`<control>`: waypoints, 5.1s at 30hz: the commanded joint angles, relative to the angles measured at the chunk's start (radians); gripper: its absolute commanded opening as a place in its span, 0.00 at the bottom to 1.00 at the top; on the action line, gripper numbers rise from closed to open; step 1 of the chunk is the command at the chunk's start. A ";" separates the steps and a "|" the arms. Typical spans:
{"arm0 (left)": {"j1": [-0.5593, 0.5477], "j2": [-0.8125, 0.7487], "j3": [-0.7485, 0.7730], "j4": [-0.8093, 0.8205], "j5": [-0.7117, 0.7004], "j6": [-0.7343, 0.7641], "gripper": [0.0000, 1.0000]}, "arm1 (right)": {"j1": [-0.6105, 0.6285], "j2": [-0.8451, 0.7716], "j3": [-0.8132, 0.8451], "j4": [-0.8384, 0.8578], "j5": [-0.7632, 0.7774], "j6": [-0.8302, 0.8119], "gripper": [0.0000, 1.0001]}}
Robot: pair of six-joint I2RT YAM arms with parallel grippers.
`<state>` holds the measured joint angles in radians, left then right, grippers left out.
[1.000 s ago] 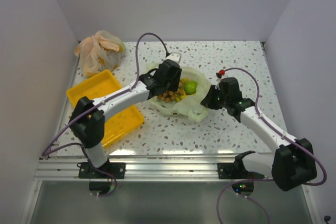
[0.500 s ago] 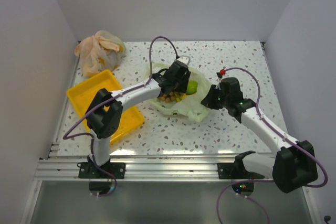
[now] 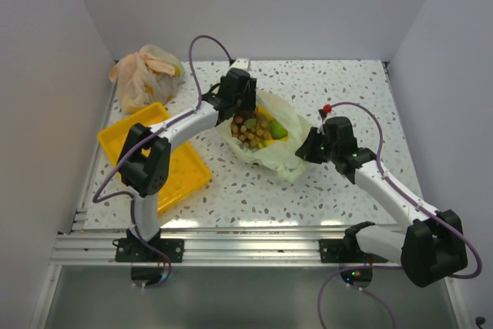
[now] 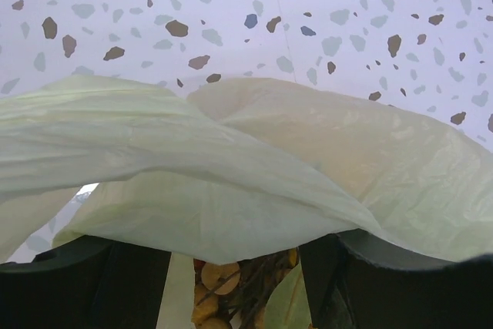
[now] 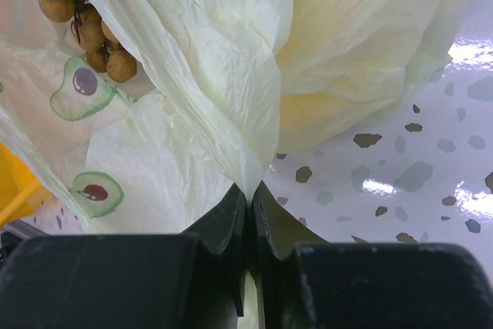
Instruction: Untie the knot of the plastic bag and take out the fruit
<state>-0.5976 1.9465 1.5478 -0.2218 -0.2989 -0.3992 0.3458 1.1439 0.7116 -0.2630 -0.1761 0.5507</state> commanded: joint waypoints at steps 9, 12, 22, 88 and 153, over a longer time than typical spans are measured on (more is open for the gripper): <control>-0.018 -0.089 -0.109 0.118 0.165 0.028 0.68 | -0.002 0.005 -0.006 0.028 -0.025 0.006 0.08; -0.027 -0.093 -0.124 0.121 0.150 0.055 0.67 | -0.002 0.005 -0.011 0.033 -0.023 0.008 0.08; -0.028 0.038 0.029 0.064 0.118 0.118 0.60 | -0.002 0.017 -0.011 0.039 -0.028 0.006 0.08; -0.056 -0.550 -0.282 0.390 0.187 0.174 0.00 | -0.002 0.028 0.039 0.033 0.066 -0.029 0.02; -0.209 -0.468 -0.394 0.107 0.110 -0.158 0.82 | -0.004 -0.052 -0.070 -0.134 0.059 -0.040 0.00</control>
<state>-0.7704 1.4078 1.0912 -0.1535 -0.1490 -0.5808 0.3458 1.1122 0.6136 -0.3992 -0.1150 0.5045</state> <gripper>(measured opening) 0.834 0.032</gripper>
